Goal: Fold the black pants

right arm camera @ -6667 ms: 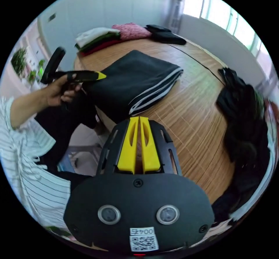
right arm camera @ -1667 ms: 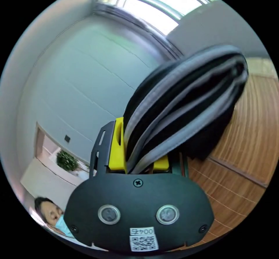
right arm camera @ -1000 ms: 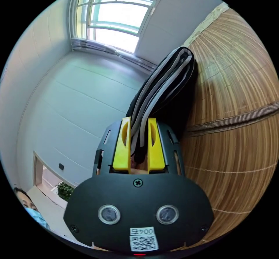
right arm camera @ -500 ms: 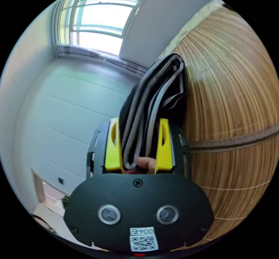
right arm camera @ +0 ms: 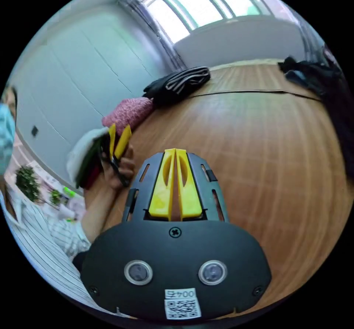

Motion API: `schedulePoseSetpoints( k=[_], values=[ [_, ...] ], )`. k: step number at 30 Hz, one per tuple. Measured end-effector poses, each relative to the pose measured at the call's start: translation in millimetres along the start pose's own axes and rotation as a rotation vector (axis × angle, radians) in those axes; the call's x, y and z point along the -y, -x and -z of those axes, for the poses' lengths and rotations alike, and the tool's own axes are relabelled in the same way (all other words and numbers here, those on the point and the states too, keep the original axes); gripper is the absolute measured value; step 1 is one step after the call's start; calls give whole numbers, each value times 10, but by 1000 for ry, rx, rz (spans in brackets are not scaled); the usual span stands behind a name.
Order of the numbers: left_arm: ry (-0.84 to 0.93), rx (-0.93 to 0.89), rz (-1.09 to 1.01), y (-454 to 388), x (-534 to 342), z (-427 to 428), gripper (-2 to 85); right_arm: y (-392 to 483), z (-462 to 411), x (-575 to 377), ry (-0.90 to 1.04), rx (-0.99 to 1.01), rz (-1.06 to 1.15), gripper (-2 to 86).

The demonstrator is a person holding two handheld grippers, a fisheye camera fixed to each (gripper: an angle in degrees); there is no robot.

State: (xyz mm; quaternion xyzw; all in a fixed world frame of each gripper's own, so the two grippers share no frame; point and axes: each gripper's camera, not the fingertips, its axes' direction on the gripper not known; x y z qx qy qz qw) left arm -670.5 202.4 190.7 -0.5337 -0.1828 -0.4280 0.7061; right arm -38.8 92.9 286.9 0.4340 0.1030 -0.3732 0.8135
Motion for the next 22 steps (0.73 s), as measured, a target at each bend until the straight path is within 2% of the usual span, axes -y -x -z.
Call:
schedulePoseSetpoints(
  k=[1,3,5,7,9,12,15,16,19,22],
  values=[
    [-2,-3,-12,45,-66,20,87,1,310,-362,-33,-70,-41,-6],
    [-19,-7,16,174,-163,77,77,-174,645,-758,-60,-44,-195,-7],
    [-2,3,38,321,-298,91,63,-488,900,-1059,-123,78,-370,-7],
    [-2,7,60,436,-395,111,46,-722,898,-1127,-134,216,-440,-7],
    [20,42,115,578,-486,115,29,-827,807,-1083,-76,299,-457,-6],
    [59,62,193,785,-645,76,11,-658,892,-1024,-65,230,-418,-7],
    [149,103,358,956,-816,23,4,-646,949,-1000,-48,227,-458,-7],
    [172,189,388,858,-902,0,4,-618,972,-973,-39,232,-455,-7],
    [252,413,271,181,-1211,-177,3,-569,1014,-893,19,252,-475,-7],
    [348,639,122,-565,-1736,-327,3,-173,1332,-825,46,100,-413,-5]
  ],
)
